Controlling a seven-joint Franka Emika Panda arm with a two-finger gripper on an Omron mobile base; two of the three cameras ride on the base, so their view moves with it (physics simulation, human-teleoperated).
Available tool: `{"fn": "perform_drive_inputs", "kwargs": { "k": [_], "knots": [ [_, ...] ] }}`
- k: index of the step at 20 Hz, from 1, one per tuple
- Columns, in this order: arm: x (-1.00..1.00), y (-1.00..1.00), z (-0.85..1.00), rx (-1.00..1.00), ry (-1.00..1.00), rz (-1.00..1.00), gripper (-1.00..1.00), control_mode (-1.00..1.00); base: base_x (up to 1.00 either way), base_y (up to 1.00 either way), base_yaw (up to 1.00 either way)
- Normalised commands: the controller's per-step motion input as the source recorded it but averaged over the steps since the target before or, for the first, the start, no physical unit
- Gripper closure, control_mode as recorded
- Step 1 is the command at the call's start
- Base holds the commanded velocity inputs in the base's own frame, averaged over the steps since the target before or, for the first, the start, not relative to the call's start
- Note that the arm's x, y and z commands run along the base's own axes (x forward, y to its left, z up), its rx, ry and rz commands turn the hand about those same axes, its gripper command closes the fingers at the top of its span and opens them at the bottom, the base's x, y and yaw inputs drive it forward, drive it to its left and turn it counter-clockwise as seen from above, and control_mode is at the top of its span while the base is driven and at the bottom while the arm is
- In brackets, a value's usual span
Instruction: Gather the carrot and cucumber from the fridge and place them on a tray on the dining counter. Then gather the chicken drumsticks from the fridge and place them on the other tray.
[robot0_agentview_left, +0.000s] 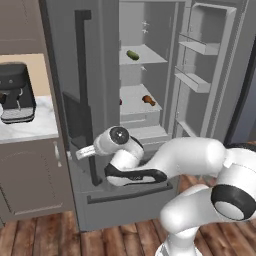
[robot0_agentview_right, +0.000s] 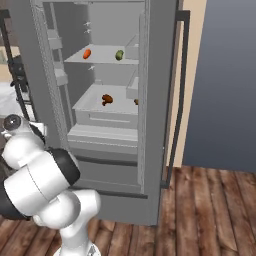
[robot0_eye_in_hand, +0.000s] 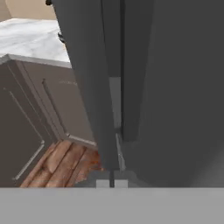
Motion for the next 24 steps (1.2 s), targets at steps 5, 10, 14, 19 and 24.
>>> {"fn": "perform_drive_inputs", "kwargs": {
  "k": [5,10,14,19,24],
  "knots": [
    [-0.59,0.00,0.60,-0.01,0.44,-0.09,1.00,-1.00,0.00,0.00,0.00],
    [-1.00,-0.15,0.33,0.00,0.14,-0.16,1.00,-1.00,0.00,0.00,0.00],
    [-1.00,-0.52,0.12,0.10,-0.04,-0.27,1.00,-1.00,0.00,0.00,0.00],
    [-0.62,-0.87,0.15,0.30,-0.13,-0.32,1.00,-1.00,0.00,0.00,0.00],
    [-0.13,-0.94,0.18,0.35,-0.01,-0.36,1.00,-1.00,0.00,0.00,0.00]
  ]
}}
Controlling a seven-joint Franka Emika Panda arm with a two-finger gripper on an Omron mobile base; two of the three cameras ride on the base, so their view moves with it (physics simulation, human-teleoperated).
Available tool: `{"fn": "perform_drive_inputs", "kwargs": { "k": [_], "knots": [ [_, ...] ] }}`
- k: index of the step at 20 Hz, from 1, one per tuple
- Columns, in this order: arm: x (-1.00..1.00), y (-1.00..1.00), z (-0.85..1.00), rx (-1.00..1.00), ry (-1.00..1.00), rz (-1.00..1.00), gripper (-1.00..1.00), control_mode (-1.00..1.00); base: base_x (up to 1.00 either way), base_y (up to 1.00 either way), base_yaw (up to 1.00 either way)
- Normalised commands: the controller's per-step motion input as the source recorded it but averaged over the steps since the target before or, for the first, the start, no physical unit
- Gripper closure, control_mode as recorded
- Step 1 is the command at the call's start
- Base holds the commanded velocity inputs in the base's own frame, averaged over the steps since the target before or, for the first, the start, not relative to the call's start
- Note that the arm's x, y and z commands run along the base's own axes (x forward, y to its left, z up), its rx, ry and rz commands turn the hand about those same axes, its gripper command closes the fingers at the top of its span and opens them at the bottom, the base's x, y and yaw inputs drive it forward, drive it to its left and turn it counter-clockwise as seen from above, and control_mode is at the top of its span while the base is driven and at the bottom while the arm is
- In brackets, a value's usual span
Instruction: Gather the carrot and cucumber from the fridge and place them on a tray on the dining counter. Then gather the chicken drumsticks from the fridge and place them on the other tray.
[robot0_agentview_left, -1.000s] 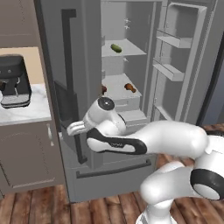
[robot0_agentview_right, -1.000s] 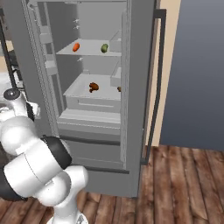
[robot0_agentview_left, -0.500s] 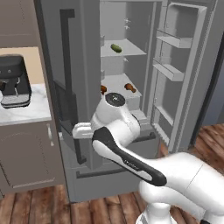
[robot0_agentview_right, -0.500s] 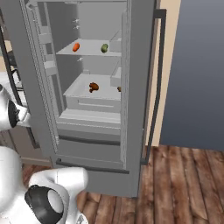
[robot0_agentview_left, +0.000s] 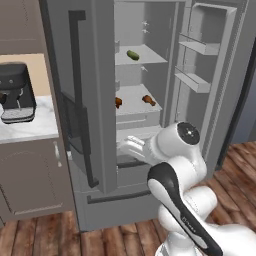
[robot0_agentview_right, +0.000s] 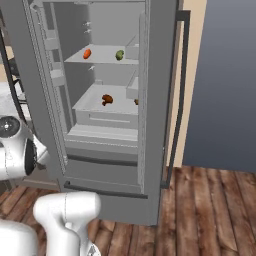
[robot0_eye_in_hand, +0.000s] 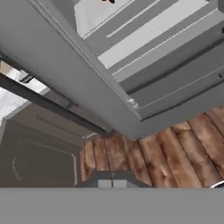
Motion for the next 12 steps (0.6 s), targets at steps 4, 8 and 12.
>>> {"fn": "perform_drive_inputs", "kwargs": {
  "k": [4,8,12],
  "knots": [
    [0.05,-0.42,0.35,0.27,0.00,-0.23,1.00,-1.00,0.00,0.00,0.00],
    [0.20,-0.18,0.41,0.15,0.01,-0.05,1.00,-1.00,0.00,0.00,0.00],
    [0.17,-0.19,0.14,0.13,-0.07,-0.08,1.00,-1.00,0.00,0.00,0.00]
  ]
}}
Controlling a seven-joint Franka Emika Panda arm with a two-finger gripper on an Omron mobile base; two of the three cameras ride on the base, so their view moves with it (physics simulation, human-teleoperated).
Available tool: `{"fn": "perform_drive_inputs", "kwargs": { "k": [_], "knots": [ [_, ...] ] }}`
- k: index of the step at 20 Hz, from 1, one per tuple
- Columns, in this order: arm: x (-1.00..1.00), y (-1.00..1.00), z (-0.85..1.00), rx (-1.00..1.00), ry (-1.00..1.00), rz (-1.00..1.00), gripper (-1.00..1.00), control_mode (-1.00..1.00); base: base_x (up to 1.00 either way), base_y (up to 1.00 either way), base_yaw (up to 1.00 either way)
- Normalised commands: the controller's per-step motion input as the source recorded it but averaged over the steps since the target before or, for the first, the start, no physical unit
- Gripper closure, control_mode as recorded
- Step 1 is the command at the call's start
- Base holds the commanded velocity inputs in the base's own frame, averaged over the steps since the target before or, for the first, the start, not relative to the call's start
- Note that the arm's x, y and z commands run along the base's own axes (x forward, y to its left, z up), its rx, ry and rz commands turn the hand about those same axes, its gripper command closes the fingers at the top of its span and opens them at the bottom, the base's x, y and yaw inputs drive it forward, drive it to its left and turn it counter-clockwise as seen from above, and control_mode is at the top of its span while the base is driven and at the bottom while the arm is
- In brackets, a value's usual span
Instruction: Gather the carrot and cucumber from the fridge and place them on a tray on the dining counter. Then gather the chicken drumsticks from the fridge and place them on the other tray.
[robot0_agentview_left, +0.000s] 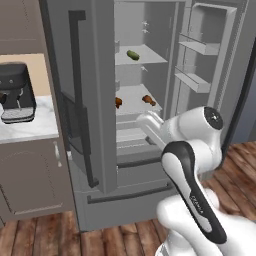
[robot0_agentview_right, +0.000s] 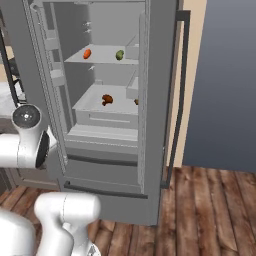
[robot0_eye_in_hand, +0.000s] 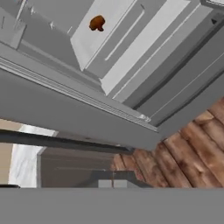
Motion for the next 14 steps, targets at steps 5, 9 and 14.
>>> {"fn": "perform_drive_inputs", "kwargs": {
  "k": [5,9,14],
  "knots": [
    [0.27,-0.25,0.08,0.13,0.00,-0.10,1.00,-1.00,0.00,0.00,0.00],
    [0.40,-0.31,0.04,0.16,0.00,-0.04,1.00,-1.00,0.00,0.00,0.00],
    [0.57,-0.02,0.03,0.07,0.06,-0.05,1.00,-1.00,0.00,0.00,0.00]
  ]
}}
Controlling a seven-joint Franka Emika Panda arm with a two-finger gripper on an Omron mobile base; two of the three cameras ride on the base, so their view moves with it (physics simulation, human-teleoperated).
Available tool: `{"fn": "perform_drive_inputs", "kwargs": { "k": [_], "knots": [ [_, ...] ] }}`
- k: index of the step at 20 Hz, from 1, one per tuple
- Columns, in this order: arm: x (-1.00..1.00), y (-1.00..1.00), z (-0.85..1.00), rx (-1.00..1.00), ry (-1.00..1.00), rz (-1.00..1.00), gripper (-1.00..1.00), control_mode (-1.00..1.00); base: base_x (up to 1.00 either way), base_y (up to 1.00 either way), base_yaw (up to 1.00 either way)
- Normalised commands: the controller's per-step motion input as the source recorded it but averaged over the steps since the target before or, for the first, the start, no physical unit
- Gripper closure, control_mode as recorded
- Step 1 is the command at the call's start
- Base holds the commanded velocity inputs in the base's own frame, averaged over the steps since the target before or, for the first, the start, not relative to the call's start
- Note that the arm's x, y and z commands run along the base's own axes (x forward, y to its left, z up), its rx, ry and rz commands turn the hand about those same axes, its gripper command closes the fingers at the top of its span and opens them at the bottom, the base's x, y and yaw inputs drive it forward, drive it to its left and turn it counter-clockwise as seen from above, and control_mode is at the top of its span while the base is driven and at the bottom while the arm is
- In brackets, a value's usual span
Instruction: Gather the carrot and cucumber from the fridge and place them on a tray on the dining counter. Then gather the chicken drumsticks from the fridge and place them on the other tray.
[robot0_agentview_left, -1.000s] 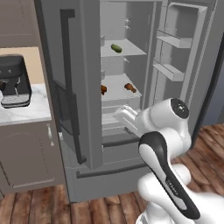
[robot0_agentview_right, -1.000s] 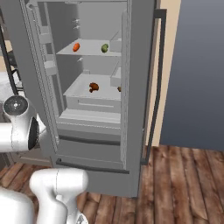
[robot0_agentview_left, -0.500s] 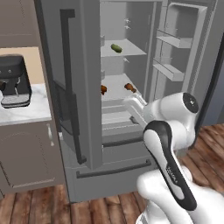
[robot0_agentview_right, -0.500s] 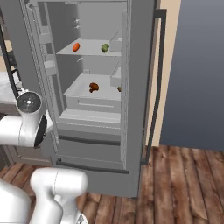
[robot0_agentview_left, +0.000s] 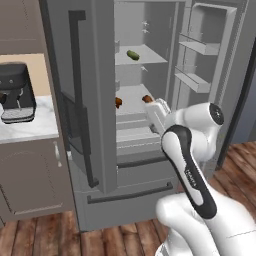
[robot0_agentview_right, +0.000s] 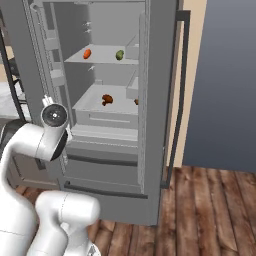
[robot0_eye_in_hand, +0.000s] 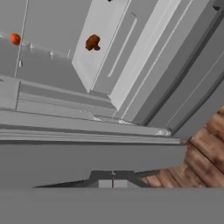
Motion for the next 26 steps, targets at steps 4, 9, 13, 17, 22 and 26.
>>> {"fn": "perform_drive_inputs", "kwargs": {
  "k": [4,9,13,17,22,26],
  "knots": [
    [0.70,0.01,0.00,0.00,0.16,0.00,1.00,-1.00,0.00,0.00,0.00],
    [0.47,0.00,0.00,0.02,0.03,0.00,1.00,-1.00,0.00,0.00,0.00],
    [0.43,0.00,-0.02,0.08,0.00,0.00,1.00,-1.00,0.00,0.00,0.00],
    [0.44,0.04,-0.09,0.07,0.01,0.00,1.00,-1.00,0.00,0.00,0.00],
    [0.51,0.23,-0.20,0.02,0.07,0.00,1.00,-1.00,0.00,0.00,0.00],
    [0.43,0.13,-0.27,0.00,0.13,0.02,1.00,-1.00,0.00,0.00,0.00]
  ]
}}
